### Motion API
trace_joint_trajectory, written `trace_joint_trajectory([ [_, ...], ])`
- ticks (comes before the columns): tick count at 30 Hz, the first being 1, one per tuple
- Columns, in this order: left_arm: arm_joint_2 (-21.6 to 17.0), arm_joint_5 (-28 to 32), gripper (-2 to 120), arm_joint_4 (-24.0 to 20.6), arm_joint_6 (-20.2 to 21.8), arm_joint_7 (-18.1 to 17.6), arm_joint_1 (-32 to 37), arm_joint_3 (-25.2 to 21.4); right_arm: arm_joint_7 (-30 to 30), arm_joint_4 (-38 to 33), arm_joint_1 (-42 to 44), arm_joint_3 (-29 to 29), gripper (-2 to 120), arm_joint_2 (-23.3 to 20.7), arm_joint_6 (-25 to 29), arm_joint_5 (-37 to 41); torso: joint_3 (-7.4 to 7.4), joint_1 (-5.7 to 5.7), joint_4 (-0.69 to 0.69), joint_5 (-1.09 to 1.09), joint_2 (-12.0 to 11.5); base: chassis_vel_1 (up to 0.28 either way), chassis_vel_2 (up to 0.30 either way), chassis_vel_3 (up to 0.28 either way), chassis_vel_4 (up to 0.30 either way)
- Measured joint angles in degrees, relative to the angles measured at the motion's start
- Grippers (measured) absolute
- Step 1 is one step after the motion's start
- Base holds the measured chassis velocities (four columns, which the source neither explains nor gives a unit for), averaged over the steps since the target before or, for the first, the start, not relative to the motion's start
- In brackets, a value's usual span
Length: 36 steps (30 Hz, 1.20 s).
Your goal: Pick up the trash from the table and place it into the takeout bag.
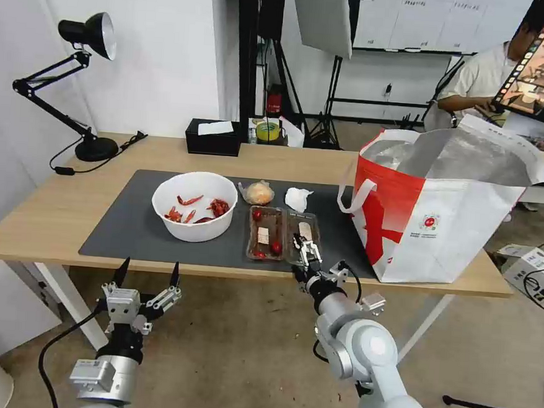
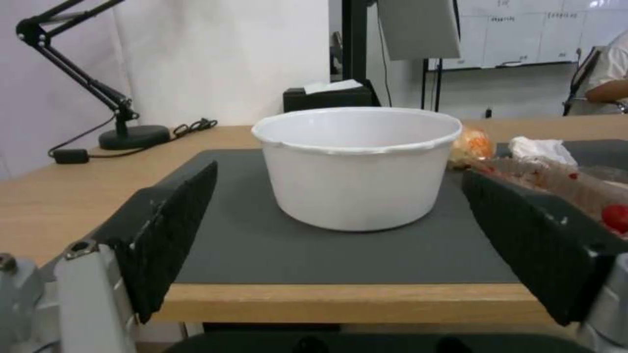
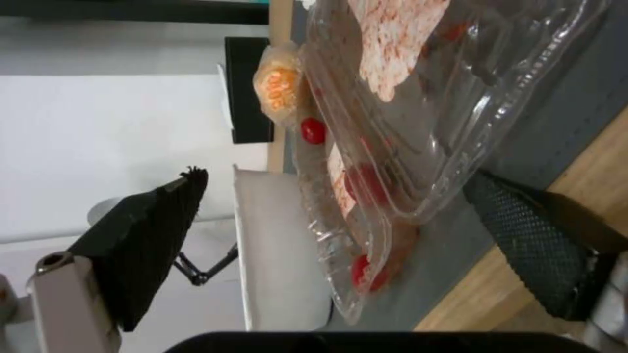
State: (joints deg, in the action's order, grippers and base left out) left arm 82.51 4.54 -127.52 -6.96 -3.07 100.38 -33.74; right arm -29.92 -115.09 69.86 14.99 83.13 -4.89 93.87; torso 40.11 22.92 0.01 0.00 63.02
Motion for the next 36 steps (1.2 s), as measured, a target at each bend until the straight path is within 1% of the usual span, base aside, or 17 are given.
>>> trace_joint_trajectory([
  [9, 0.16, 0.02, 100, 0.08, -0.03, 0.0, -0.1, 0.2, -0.81, -0.12, -0.56, -0.17, 100, -0.24, 0.07, -2.9, 0.0, 0.0, -0.01, 0.0, 0.0, 0.0, 0.0, 0.0, 0.0],
  [22, 0.55, -0.05, 100, 0.27, -0.21, 0.0, 0.24, 0.36, -1.3, -0.66, -2.48, 0.58, 100, 0.16, 0.5, -3.9, 0.0, 0.0, -0.01, 0.0, 0.0, 0.0, 0.0, 0.0, 0.0],
  [27, 0.67, -0.17, 100, 0.33, -0.91, 0.01, 0.78, 0.28, -1.41, -1.26, -3.59, 0.55, 100, -0.09, 0.49, -4.16, 0.0, 0.0, -0.01, 0.0, 0.0, 0.0, 0.0, 0.0, 0.0],
  [33, 0.38, -0.07, 100, -0.02, -1.07, 0.01, 1.01, -0.21, -1.42, -0.87, -5.67, -0.6, 100, -0.22, 0.09, -4.84, 0.0, 0.0, -0.01, 0.0, 0.0, 0.0, 0.0, 0.0, 0.0],
  [36, 0.47, -0.04, 100, -0.49, -1.08, 0.01, 1.35, -0.29, -1.5, -0.21, -7.63, -2.51, 100, 0.22, -0.42, -5.49, 0.0, 0.0, -0.01, -0.01, 0.0, 0.0, 0.0, 0.0, 0.0],
])
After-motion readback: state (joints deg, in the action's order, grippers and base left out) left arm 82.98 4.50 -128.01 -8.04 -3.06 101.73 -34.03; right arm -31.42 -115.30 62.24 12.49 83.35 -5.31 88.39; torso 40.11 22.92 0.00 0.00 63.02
